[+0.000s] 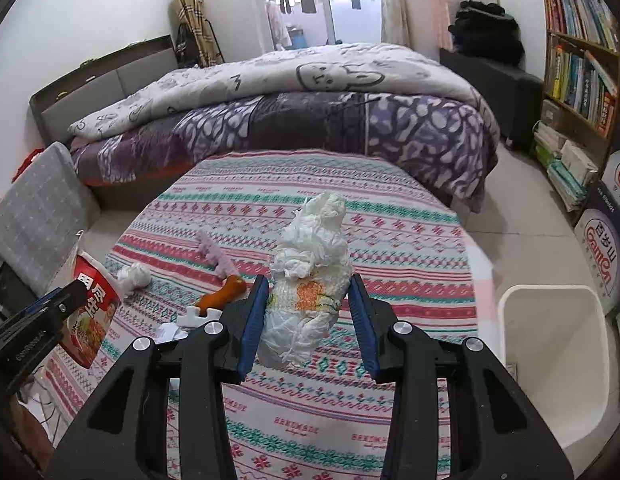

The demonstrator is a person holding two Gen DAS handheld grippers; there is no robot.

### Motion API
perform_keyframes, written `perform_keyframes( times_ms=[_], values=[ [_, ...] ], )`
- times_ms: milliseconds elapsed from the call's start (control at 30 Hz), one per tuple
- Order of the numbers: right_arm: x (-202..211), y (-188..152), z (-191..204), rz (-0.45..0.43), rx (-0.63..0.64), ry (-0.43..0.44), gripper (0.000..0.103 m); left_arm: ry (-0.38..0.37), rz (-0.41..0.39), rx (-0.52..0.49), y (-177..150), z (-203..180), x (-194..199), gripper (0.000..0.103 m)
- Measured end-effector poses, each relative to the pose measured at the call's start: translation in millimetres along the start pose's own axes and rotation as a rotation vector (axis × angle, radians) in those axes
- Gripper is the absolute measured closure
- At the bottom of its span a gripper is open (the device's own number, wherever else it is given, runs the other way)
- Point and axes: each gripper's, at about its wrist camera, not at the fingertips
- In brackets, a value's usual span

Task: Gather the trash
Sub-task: 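Carry the tissue over the bin and open the right tool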

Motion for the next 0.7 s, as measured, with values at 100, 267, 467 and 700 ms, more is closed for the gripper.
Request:
perform_keyframes(
  times_ms=[100, 267, 467, 700],
  values=[
    [4.1, -1.6, -5.8, -0.009, 0.012, -0.024, 0.064, -0.014, 0.003, -0.012, -3.8, -11.3, -0.1, 0.068],
    [9.2, -5.0, -18.0, -0.005, 0.003, -0.041, 0.064, -0.049, 0.011, -0.048, -13.3, -35.4, 1.9, 0.068],
    [13.0, -10.7, -38.3, 0.011, -0.022, -0.059, 0.064, -0.085, 0.020, -0.087, -23.7, -60.6, 3.9, 0.068],
    [18.7, -20.9, -66.6, 0.033, -0.057, -0.090, 0.064, -0.119, 0.041, -0.131, -37.9, -89.0, 2.8, 0.068]
  ],
)
Point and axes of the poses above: each gripper's, at about its wrist camera, not at the fingertips, and x roughly against the way its jaws point, z to its left, y to its top, and after that the axes turned 15 degrees about x, right-handed
